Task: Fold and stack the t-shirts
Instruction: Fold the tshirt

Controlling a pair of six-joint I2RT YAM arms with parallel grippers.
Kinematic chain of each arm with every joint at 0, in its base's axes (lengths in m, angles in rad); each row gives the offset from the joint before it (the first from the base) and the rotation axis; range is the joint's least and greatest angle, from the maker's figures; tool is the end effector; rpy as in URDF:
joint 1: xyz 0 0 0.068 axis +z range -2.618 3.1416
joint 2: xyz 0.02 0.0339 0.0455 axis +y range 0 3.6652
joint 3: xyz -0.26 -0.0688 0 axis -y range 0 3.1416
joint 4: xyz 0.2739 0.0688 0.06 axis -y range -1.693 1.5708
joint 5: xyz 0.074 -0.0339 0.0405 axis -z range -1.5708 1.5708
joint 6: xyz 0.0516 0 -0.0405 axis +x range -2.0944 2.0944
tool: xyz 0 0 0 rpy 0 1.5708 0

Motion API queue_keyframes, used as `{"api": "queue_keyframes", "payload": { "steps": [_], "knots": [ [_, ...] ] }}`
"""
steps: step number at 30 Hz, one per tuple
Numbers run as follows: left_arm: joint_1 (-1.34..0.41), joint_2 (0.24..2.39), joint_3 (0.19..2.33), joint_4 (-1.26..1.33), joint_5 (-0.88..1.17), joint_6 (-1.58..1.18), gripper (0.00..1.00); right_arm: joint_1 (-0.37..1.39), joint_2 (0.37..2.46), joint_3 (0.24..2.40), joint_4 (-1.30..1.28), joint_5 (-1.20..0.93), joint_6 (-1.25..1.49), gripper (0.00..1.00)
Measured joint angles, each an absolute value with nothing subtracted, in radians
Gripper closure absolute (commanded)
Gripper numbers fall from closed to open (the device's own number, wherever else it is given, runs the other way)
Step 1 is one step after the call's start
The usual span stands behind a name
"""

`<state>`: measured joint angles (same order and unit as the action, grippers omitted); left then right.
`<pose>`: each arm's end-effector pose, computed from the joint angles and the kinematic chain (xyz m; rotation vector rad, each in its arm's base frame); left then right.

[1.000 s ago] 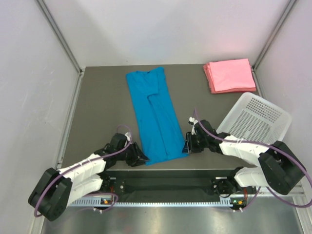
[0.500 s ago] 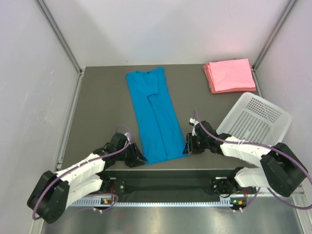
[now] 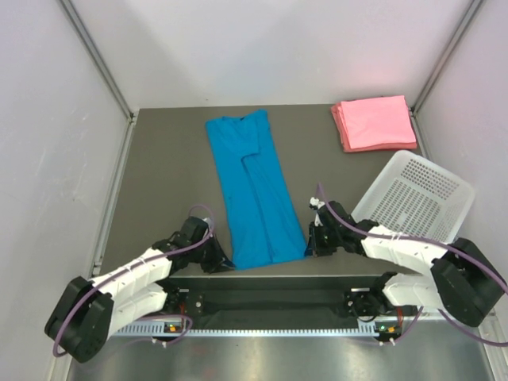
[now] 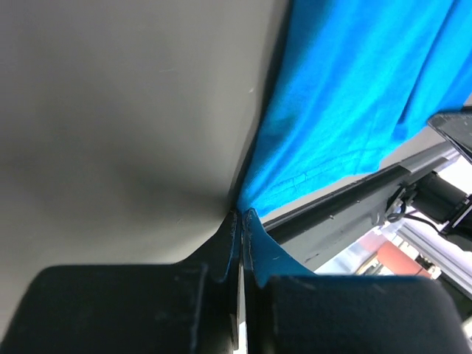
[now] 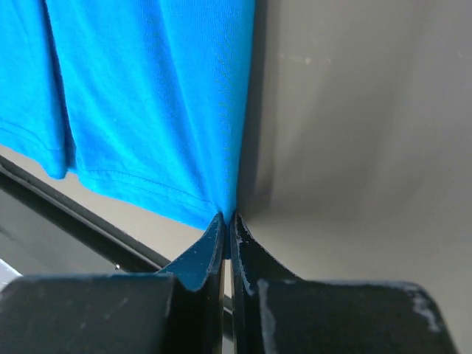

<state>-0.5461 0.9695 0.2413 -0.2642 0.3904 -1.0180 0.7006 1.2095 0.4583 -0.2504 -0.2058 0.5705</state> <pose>0.1469 -0.1122 0.0885 -0.5003 2.7939 -0.9916 0.1739 0.1604 0.1087 -0.2586 2.7071 0.6979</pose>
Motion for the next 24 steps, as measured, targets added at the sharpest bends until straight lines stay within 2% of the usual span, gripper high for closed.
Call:
{"api": "queue_keyframes", "payload": {
  "steps": [16, 24],
  "knots": [
    [-0.582, 0.809, 0.245, -0.435, 0.376, -1.053, 1.0, 0.818, 1.069, 0.445, -0.379, -0.131, 0.645, 1.0],
    [-0.584, 0.881, 0.276, -0.45, 0.384, -1.048, 1.0, 0.834, 1.068, 0.472, -0.431, -0.096, 0.664, 1.0]
  ]
}}
